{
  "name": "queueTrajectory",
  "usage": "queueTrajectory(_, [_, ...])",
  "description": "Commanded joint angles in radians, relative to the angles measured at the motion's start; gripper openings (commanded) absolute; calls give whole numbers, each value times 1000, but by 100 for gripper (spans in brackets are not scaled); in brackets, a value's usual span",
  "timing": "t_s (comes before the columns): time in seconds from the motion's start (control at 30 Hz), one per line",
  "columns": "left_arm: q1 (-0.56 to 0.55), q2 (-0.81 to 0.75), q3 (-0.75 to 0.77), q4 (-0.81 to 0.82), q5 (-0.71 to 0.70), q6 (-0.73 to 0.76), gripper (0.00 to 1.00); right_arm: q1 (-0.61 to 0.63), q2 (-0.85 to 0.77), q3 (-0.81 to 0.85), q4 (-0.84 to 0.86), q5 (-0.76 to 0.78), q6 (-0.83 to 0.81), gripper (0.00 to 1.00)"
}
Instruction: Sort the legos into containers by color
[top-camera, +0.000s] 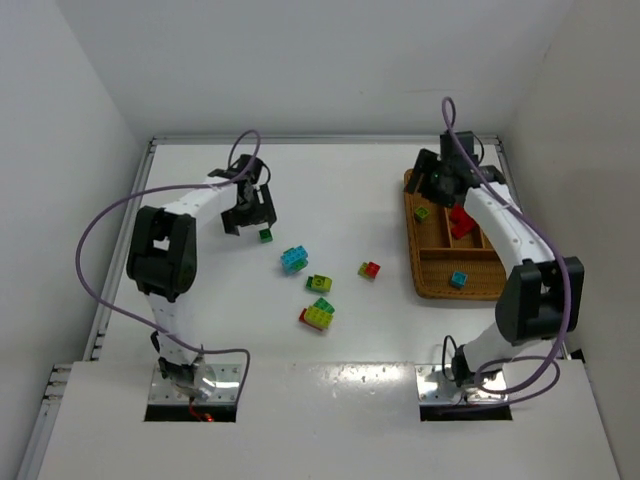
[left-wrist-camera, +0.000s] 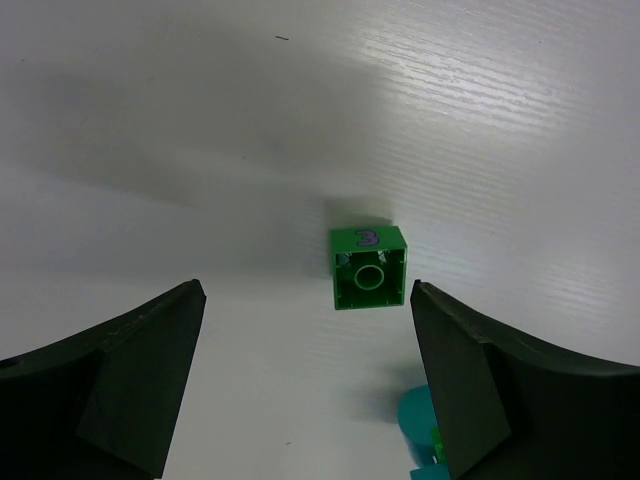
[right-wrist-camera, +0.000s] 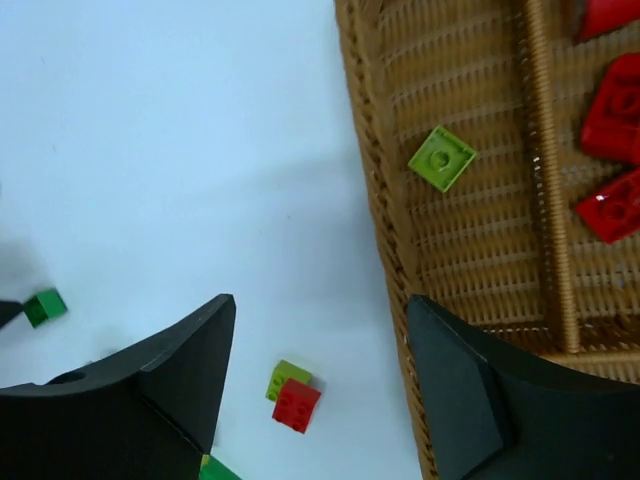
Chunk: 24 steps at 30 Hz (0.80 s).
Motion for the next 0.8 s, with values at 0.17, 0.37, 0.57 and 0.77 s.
queueTrajectory(0.17, [139, -113, -12, -8, -12, -126, 91, 281, 196, 227, -28, -83, -100, 75])
queueTrajectory(0.37, [328, -225, -99, -29, 12, -209, 89, 548, 550, 670, -128, -59, -145, 76])
queueTrajectory(0.57, [478, -333, -206, -29, 56, -273, 91, 635, 785, 872, -116, -70, -114, 80])
queueTrajectory(0.77, [544, -366, -262, 11, 119, -241, 91, 696, 908, 962, -58, -52, -105, 82])
